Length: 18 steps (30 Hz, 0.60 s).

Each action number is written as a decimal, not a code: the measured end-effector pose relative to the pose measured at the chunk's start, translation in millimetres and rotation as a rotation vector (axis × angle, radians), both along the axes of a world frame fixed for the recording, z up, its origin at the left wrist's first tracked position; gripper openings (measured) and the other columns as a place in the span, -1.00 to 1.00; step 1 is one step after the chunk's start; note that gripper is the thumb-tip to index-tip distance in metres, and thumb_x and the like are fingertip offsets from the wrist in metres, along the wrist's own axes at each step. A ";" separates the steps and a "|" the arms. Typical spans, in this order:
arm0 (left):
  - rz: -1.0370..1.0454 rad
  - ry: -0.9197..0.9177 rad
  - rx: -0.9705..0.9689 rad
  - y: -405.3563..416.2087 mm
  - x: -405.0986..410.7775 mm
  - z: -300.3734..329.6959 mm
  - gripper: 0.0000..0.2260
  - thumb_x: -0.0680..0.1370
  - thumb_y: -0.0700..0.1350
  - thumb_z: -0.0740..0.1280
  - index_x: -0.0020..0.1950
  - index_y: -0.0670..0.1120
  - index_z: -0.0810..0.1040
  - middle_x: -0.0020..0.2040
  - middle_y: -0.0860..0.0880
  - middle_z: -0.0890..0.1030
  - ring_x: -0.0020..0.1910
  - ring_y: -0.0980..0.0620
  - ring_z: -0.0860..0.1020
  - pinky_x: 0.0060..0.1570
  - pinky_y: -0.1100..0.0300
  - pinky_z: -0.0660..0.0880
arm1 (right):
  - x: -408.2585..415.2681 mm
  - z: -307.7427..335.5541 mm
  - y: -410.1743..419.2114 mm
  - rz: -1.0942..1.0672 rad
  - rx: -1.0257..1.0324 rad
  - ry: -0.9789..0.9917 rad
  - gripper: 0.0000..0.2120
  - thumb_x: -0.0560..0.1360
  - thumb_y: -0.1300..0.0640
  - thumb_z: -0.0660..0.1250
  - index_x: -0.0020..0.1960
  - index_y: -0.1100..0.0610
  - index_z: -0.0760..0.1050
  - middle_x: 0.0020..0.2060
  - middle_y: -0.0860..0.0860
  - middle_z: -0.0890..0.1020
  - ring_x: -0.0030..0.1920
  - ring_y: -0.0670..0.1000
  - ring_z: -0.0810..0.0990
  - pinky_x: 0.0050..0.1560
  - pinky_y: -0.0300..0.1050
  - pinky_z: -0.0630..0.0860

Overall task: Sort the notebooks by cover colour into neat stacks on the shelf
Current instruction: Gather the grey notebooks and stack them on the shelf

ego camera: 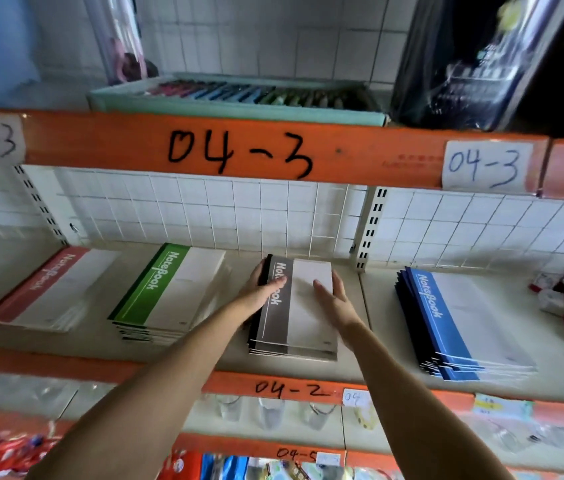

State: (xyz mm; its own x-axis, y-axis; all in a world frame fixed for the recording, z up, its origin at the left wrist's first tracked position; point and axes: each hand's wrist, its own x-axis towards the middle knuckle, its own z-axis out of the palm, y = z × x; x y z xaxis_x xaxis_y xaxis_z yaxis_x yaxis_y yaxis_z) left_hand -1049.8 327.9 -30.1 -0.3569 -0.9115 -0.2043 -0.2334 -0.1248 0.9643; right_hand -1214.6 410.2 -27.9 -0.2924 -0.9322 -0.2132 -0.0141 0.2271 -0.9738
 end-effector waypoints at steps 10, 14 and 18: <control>-0.484 -0.807 -0.279 44.5 24.8 70.4 0.07 0.34 0.27 0.51 0.59 0.21 -0.18 0.58 -0.03 0.21 0.45 -0.01 0.31 0.46 0.06 0.25 | -14.9 44.5 32.9 0.356 0.133 0.394 -0.08 0.51 0.00 0.42 0.61 0.10 -0.14 0.38 0.09 0.37 0.43 0.11 0.31 0.46 0.00 0.22; -0.647 -1.192 -0.273 56.7 15.7 70.4 0.34 0.21 0.21 0.63 0.54 0.17 -0.41 0.60 -0.12 0.11 0.52 -0.15 0.24 0.45 -0.06 0.27 | -15.2 54.5 40.5 0.597 0.320 0.717 0.30 0.25 -0.22 0.59 0.60 -0.01 -0.31 0.55 0.11 0.22 0.51 0.19 0.22 0.49 0.11 0.18; -0.624 -1.141 -0.245 58.3 17.9 61.7 0.38 0.15 0.08 0.70 0.54 0.21 -0.36 0.60 -0.08 0.11 0.54 -0.14 0.21 0.45 -0.10 0.27 | 1.5 55.9 42.5 0.716 0.320 0.846 0.34 0.22 -0.10 0.65 0.59 0.02 -0.30 0.53 0.12 0.25 0.51 0.20 0.23 0.48 0.08 0.19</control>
